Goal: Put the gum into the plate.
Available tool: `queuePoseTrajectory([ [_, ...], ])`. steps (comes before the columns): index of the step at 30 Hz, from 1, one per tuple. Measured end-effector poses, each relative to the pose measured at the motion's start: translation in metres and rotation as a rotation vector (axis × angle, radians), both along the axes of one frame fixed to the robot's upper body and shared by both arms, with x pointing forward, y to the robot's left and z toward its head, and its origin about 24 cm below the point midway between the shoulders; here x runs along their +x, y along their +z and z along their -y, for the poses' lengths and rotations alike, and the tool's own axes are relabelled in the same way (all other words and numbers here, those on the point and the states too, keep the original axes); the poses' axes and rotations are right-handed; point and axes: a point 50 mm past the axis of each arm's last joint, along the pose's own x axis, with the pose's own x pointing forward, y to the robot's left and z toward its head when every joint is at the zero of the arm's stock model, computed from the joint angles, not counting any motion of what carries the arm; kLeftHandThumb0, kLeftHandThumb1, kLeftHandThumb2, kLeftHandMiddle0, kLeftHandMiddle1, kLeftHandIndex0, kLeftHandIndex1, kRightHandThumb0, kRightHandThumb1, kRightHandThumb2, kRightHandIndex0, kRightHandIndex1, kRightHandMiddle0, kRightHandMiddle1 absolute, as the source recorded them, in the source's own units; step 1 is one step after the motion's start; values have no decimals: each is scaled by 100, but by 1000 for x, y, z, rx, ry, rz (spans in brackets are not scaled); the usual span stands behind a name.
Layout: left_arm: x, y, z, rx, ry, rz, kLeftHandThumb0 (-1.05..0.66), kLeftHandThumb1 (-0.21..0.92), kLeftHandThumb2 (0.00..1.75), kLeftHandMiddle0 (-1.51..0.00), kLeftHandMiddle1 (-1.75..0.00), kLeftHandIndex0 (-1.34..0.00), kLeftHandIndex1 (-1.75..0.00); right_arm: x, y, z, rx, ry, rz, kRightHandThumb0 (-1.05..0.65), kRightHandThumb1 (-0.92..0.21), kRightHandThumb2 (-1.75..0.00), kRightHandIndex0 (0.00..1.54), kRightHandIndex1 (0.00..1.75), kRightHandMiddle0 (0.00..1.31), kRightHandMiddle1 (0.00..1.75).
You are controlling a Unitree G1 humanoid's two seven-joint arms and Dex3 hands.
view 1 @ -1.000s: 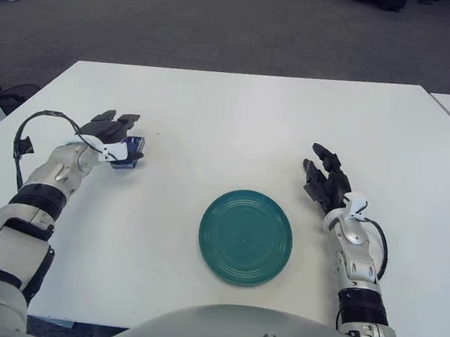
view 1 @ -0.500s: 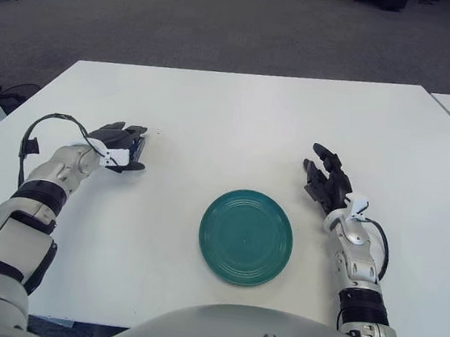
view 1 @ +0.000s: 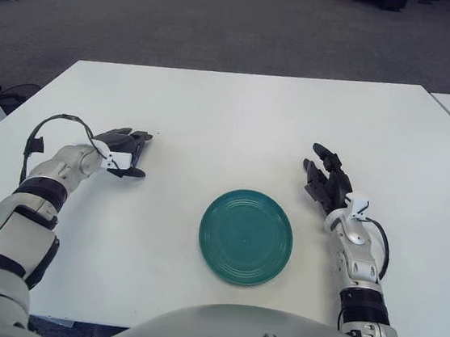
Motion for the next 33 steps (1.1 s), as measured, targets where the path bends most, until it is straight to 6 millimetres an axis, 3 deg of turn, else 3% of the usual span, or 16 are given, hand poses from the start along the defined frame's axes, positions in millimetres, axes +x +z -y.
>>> queuePoseTrajectory([
  [19, -1, -3, -13, 71, 42, -30, -105, 92, 15, 0, 0, 0, -69, 3, 0, 4, -16, 0, -3, -54, -92, -84, 31, 0, 0, 56],
  [33, -4, -5, -26, 102, 112, -32, -98, 91, 7, 0, 0, -5, -88, 6, 1, 9, -28, -8, -14, -56, -92, -81, 28, 0, 0, 56],
])
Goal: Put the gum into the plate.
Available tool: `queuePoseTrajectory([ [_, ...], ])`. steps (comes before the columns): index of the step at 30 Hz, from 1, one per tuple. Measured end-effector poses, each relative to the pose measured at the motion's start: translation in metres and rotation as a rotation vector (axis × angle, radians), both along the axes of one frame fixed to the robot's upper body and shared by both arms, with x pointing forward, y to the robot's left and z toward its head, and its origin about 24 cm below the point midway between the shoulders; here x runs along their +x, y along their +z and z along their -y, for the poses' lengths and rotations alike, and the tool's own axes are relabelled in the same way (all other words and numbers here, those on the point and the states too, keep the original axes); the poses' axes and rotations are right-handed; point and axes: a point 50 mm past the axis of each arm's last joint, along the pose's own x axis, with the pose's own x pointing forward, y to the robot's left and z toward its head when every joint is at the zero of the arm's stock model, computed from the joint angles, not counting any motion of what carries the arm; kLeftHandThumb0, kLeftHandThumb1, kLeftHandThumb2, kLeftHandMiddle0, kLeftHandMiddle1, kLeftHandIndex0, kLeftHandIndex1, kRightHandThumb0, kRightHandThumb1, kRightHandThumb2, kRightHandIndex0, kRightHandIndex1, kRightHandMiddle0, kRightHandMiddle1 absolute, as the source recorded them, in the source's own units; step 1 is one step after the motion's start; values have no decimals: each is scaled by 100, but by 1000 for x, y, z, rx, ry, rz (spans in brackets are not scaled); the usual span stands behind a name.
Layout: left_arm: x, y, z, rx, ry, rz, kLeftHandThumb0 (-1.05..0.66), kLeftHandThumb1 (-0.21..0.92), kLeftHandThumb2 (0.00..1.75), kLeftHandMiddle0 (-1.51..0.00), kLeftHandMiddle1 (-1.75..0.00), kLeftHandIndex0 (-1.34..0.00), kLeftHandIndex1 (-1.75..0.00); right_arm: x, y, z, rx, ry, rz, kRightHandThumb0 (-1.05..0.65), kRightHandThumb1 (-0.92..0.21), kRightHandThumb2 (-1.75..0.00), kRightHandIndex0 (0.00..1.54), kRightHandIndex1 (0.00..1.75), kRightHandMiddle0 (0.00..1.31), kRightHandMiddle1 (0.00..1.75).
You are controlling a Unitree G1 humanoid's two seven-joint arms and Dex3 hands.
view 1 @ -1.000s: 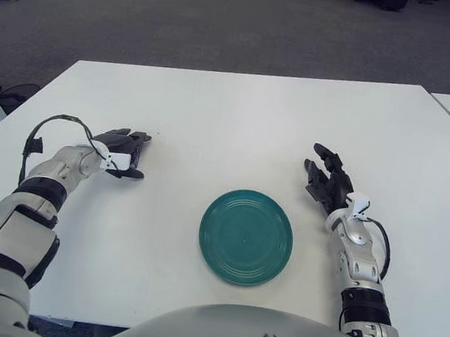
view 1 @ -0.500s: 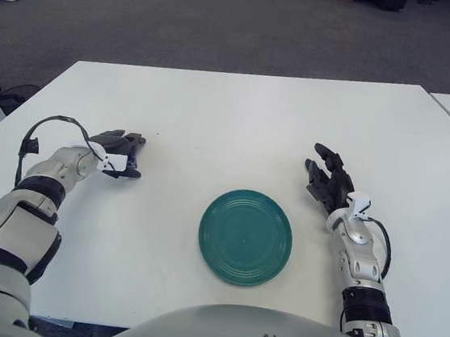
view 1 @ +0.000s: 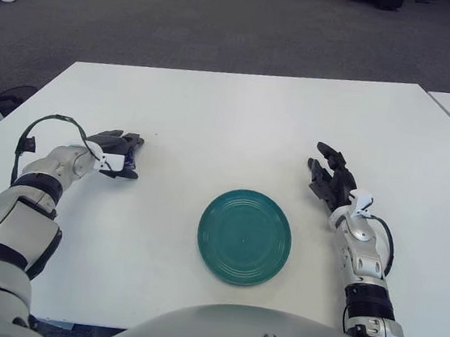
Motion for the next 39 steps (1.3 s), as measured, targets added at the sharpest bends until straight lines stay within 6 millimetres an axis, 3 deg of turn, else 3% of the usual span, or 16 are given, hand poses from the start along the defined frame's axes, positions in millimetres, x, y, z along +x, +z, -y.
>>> queuePoseTrajectory([
  [8, -2, -4, -2, -9, 37, 22, -78, 85, 3, -9, -3, -12, -94, 1, 0, 5, -9, -10, -3, -56, -92, -81, 28, 0, 0, 56],
  [12, -3, -7, -2, -18, 56, 31, -59, 82, 2, -24, -10, -21, -106, 1, 0, 6, -8, -12, -7, -56, -92, -81, 28, 0, 0, 57],
  [15, -4, -7, -3, -27, 72, 43, -40, 79, 8, -17, -53, -26, -122, 1, 0, 6, -4, -14, -10, -56, -92, -80, 29, 1, 0, 58],
  [17, -3, -8, -3, -24, 85, 54, -23, 56, 54, -7, -93, -28, -135, 2, 0, 7, 7, -18, -13, -56, -92, -79, 29, 1, 0, 58],
  [20, -4, -11, -2, -15, 109, 82, 3, 38, 99, -2, -116, -28, -150, 3, 0, 8, 15, -23, -15, -56, -92, -78, 29, 1, 0, 59],
  [23, -4, -14, 0, -7, 135, 121, 15, 32, 118, -1, -124, -27, -161, 5, 0, 9, 16, -27, -18, -56, -92, -78, 29, 1, 0, 59],
  [25, -3, -15, 1, -4, 147, 140, 19, 31, 124, -1, -127, -29, -167, 6, 0, 10, 15, -28, -19, -57, -92, -78, 29, 0, 0, 59],
  [31, -5, -19, 4, -53, 203, 205, 23, 34, 127, -13, -135, -50, -174, 8, 0, 13, 4, -29, -24, -57, -92, -78, 28, 0, 0, 59],
  [35, -8, -20, 3, -75, 218, 232, 24, 36, 126, -18, -150, -60, -174, 10, -1, 15, -4, -30, -22, -57, -92, -79, 27, 0, 0, 59],
  [37, -8, -19, 3, -84, 224, 243, 31, 52, 105, -25, -162, -62, -175, 11, -1, 16, -8, -30, -20, -56, -92, -79, 27, 0, 0, 59],
  [39, -9, -20, 3, -95, 231, 249, 34, 61, 94, -29, -168, -64, -175, 12, -1, 16, -12, -29, -19, -56, -92, -79, 27, 0, 0, 59],
])
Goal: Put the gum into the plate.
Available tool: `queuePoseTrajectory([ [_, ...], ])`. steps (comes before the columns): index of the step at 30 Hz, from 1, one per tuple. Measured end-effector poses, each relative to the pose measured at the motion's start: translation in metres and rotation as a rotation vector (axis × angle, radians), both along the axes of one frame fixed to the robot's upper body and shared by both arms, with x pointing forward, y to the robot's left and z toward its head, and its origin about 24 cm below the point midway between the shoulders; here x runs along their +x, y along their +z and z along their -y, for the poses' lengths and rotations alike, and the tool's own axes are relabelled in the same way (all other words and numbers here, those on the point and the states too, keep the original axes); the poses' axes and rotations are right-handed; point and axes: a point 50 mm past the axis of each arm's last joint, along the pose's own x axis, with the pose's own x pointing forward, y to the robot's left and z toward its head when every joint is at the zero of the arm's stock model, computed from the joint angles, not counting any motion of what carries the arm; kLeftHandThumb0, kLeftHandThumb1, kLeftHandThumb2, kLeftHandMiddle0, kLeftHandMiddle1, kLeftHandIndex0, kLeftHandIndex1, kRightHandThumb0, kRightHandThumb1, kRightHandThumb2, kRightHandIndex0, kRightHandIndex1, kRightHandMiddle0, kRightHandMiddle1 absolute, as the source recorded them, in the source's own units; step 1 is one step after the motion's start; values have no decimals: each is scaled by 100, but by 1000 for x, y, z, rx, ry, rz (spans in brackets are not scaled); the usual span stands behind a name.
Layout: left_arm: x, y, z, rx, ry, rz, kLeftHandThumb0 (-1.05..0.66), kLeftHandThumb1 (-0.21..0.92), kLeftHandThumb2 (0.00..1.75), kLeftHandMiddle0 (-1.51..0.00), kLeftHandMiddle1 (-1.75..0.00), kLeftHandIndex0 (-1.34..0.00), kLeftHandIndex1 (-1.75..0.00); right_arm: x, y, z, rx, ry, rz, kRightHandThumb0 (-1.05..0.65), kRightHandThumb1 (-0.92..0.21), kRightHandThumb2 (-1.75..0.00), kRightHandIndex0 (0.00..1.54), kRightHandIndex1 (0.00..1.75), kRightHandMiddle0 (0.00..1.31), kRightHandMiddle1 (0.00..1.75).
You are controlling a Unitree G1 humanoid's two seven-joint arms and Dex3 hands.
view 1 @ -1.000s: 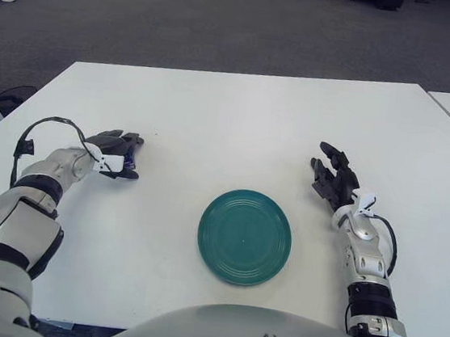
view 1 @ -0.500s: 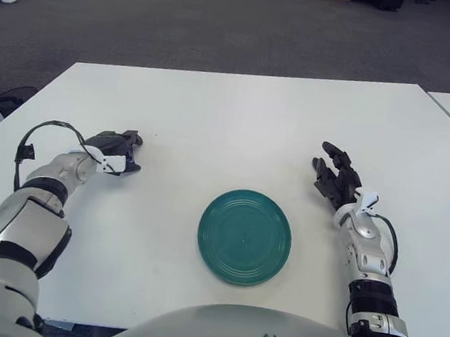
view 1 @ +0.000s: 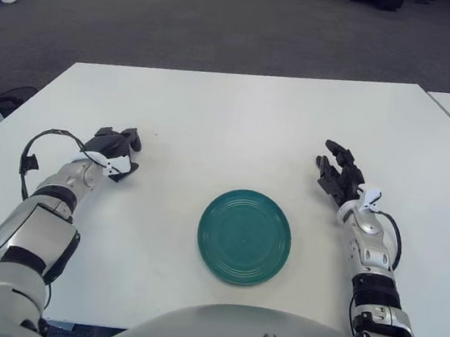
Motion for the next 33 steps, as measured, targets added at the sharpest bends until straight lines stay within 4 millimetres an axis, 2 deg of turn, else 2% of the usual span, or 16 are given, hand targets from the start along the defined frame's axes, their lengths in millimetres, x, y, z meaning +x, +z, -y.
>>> queuePoseTrajectory([
  [4, 0, 0, -1, -12, 10, 7, 37, 67, 86, -32, -173, -67, -175, 1, 0, 1, -7, 2, 2, -56, -92, -79, 26, 0, 0, 59],
  [8, 0, 0, -1, -16, 15, 10, 38, 67, 86, -34, -174, -68, -175, 1, 0, 1, -10, 4, 3, -57, -92, -78, 26, 0, 0, 59],
  [20, -1, 1, -1, -35, 31, 43, 41, 52, 105, -44, -175, -67, -175, 1, -1, 3, -19, 13, 9, -58, -92, -75, 26, 0, 0, 61],
  [28, -2, 0, -2, -38, 34, 44, 42, 49, 109, -47, -175, -64, -175, 3, -3, 4, -23, 14, 8, -59, -92, -75, 26, 0, 0, 64],
  [33, -1, 1, -2, -38, 35, 53, 42, 48, 111, -48, -175, -66, -175, 5, -3, 6, -26, 12, 18, -60, -92, -72, 28, 1, 0, 68],
])
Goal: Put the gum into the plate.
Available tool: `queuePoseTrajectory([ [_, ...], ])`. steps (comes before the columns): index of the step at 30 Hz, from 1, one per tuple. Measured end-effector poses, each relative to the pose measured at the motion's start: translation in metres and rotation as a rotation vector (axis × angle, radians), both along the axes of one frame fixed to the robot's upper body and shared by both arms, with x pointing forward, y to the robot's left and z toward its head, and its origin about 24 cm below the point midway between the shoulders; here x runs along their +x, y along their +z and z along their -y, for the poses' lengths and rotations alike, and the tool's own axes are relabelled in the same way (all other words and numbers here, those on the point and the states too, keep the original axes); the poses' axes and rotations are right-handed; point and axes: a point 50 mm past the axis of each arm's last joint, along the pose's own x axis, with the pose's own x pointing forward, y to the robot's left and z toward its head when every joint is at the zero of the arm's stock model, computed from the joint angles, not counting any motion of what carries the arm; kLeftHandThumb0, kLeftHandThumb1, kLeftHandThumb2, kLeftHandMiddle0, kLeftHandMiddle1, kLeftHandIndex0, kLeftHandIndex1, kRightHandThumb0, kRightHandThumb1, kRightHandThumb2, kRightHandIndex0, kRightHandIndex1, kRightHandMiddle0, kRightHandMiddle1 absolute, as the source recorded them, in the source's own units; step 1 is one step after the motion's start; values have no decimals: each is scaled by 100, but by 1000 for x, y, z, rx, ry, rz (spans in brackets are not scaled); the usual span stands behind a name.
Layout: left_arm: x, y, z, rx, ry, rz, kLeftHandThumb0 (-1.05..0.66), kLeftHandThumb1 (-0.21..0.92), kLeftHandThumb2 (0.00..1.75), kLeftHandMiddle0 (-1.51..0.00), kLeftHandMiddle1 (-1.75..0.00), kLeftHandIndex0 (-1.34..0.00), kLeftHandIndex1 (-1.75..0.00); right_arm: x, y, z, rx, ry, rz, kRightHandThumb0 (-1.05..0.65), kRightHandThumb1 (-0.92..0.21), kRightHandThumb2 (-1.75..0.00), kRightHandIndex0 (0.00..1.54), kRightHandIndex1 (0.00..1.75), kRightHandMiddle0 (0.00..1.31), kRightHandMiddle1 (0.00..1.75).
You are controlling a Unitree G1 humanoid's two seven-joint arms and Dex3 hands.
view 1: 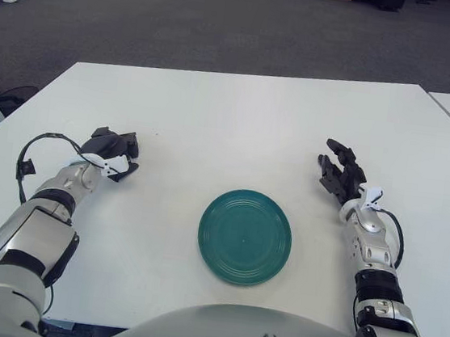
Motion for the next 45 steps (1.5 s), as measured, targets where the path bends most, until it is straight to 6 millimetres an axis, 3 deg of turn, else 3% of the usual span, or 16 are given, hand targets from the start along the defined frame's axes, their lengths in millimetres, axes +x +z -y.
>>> queuePoseTrajectory([
  [12, 6, 19, -8, -22, -49, 75, 43, 46, 114, -49, -175, -72, -175, -1, -2, 1, 2, 8, 16, -63, -92, -70, 31, 1, 0, 72],
  [22, 22, 68, -14, -10, -149, 248, 44, 42, 119, -52, -175, -76, -175, 0, -6, 2, 1, 16, 25, -64, -92, -69, 34, 2, 0, 72],
  [27, 28, 83, -9, -14, -189, 302, 44, 41, 119, -53, -175, -75, -175, 1, -6, 2, -1, 19, 25, -65, -92, -70, 33, 2, 0, 70],
  [35, 31, 89, 8, -32, -270, 329, 43, 44, 116, -51, -175, -73, -175, 5, -6, 0, -3, 27, 28, -63, -92, -71, 35, 2, 0, 73],
  [45, 30, 87, 11, -32, -268, 310, 42, 48, 111, -47, -175, -77, -175, 4, -8, 0, 2, 34, 42, -64, -92, -70, 38, 2, 0, 77],
])
